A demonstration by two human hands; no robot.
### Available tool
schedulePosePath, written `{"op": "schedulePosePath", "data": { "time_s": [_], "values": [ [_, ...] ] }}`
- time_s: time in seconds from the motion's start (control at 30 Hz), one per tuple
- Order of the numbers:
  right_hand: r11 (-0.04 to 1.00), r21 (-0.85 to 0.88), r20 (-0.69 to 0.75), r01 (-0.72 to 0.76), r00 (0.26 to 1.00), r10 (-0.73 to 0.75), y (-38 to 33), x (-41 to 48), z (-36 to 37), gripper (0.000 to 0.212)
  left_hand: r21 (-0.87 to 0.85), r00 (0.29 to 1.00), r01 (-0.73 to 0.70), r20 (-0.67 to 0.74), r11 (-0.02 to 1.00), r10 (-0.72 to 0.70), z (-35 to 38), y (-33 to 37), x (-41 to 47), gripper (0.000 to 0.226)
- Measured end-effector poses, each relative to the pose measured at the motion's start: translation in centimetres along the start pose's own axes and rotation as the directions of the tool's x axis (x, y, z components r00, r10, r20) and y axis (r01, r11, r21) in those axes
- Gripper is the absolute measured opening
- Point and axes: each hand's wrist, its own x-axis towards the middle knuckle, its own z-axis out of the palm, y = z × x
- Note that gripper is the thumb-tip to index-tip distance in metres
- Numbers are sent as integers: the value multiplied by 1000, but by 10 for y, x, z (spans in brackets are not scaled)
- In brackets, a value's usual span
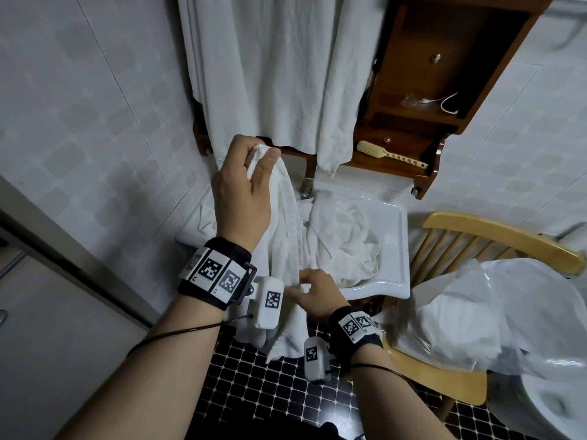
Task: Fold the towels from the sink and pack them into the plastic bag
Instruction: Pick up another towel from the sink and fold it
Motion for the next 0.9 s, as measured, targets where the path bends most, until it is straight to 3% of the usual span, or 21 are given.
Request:
{"op": "schedulePosePath", "data": {
  "time_s": [0.07,0.2,0.37,0.53,0.7,0.8,0.9],
  "values": [
    [993,-95,15,-64,998,65,6,1,0,42,15,999,26,-39,1000,-25,-2,-5,3,28],
    [972,-94,-44,-215,976,211,20,4,-15,44,47,991,84,-106,995,-79,-5,-15,5,29],
    [994,80,-19,-77,997,79,31,-1,-23,58,37,989,87,-124,996,-82,-5,-15,5,30],
    [952,299,-171,-59,979,114,40,-8,-18,37,42,990,79,-124,996,-73,-4,-14,8,30],
    [964,252,-249,-83,957,148,38,-9,-16,19,39,985,109,-136,993,-103,-3,-17,5,32],
    [940,305,-284,-152,928,242,36,-12,-14,27,41,986,114,-129,993,-108,-4,-16,6,30],
    [916,341,-210,-211,933,293,34,-11,-18,29,39,990,108,-94,993,-104,-5,-16,4,28]
  ]
}}
